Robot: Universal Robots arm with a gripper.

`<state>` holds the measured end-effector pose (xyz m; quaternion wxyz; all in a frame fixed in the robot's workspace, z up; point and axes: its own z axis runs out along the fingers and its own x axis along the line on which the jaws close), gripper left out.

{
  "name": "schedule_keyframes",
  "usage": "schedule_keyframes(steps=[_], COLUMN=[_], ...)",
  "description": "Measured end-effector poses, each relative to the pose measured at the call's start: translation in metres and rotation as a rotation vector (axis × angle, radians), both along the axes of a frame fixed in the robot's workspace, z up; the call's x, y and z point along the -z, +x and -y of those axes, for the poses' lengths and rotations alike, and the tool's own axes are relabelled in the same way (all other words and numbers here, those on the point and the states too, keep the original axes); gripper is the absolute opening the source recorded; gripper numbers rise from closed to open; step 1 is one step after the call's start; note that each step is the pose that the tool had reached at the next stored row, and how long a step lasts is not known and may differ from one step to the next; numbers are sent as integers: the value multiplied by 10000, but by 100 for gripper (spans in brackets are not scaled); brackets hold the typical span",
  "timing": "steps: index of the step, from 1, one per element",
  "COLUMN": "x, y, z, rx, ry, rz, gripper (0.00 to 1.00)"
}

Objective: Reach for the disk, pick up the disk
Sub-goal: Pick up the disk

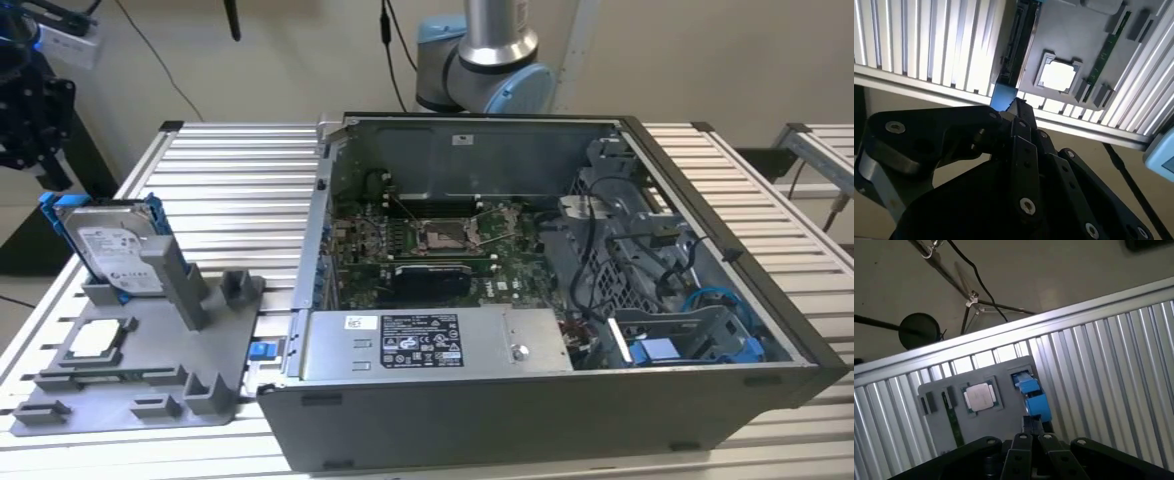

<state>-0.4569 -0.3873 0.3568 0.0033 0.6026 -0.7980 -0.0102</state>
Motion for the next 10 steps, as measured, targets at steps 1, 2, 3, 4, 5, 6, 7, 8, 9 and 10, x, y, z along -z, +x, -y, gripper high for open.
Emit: schedule_keyframes(steps=[1, 2, 3, 4, 5, 6, 7, 8, 9, 10], x=[7, 13, 17, 16, 16, 15, 16, 17, 17, 17], y=[0, 0, 0, 0, 1, 0, 0, 0, 1, 0], z=[-6, -12, -15, -14, -14, -15, -16, -16, -16, -16], rx=[-96, -183, -245, -278, -293, -326, -368, -401, -403, -405], ry=[1, 1, 1, 1, -1, -1, 0, 0, 0, 0], rz=[18, 34, 45, 44, 43, 43, 44, 45, 45, 45], gripper=[0, 0, 0, 0, 0, 0, 0, 0, 0, 0])
